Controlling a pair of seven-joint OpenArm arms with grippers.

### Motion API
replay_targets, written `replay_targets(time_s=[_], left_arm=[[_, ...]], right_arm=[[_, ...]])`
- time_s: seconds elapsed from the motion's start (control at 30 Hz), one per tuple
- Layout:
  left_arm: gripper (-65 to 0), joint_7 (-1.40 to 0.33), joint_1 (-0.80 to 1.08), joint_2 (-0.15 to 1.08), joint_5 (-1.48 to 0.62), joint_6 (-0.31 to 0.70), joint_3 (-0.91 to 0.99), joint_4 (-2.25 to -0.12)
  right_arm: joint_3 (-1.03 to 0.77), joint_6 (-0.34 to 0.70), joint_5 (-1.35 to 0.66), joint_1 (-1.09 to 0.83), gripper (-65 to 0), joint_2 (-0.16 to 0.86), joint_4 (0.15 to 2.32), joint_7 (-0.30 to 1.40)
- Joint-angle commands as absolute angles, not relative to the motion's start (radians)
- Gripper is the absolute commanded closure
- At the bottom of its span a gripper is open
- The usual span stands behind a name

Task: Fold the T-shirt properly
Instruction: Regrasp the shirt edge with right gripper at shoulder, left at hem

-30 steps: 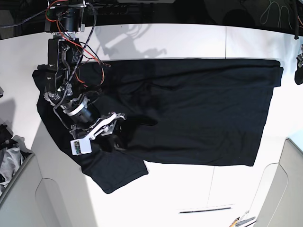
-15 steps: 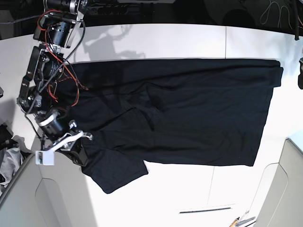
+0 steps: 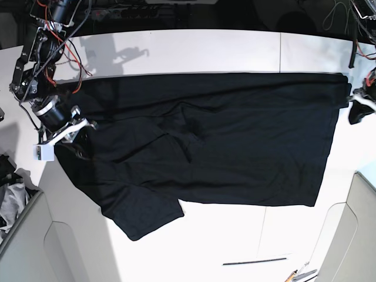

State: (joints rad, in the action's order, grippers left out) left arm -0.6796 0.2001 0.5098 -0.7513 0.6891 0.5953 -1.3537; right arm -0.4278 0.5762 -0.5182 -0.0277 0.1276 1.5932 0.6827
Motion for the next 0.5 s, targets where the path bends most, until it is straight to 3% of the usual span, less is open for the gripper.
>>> replay_targets(time_s=[0.0,0.17,0.47], left_arm=[[0.0,-0.661,0.187,0.532,-0.746,0.698,0.565,-1.367],[0.0,-0.59,0.18,0.531,-0.572,0.698,0.419,-1.367],[0.0,-0.571,0.184,0.529,-0.448,0.659,0.403,-1.367]], right_arm=[[-0.43,0.58,-0.505,-0.027,0.0,0.146,1.612,0.652],[-0.43,0.578,-0.405,-0.092,0.0,0.171,1.612,0.598],[-0.43,0.566,-0.296,-0.125,0.0,0.171,1.611,0.523]])
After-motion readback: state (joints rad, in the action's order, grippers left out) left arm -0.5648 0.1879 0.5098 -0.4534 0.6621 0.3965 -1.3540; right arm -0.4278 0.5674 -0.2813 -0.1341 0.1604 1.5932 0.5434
